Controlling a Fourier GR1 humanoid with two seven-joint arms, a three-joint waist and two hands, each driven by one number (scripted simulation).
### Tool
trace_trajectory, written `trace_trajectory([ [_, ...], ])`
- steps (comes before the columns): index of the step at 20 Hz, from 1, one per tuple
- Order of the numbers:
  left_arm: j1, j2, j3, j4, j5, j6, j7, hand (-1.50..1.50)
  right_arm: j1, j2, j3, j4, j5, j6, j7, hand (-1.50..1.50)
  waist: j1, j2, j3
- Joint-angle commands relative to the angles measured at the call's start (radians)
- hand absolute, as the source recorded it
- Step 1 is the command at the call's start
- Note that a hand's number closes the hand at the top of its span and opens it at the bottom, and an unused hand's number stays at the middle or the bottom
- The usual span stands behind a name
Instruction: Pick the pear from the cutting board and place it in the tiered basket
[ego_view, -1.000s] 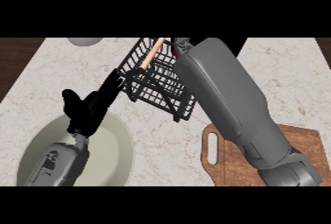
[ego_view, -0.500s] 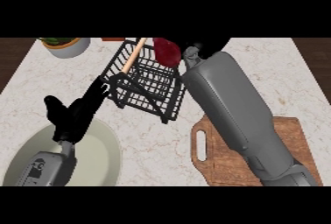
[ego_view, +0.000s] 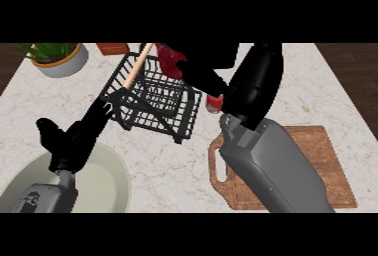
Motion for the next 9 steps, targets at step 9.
trace_trajectory([
  [9,0.076,0.004,0.013,-0.027,0.017,0.011,-0.009,0.00,0.481,-0.087,0.135,-0.660,0.052,0.274,0.097,-1.50,-0.046,0.002,-0.009],
])
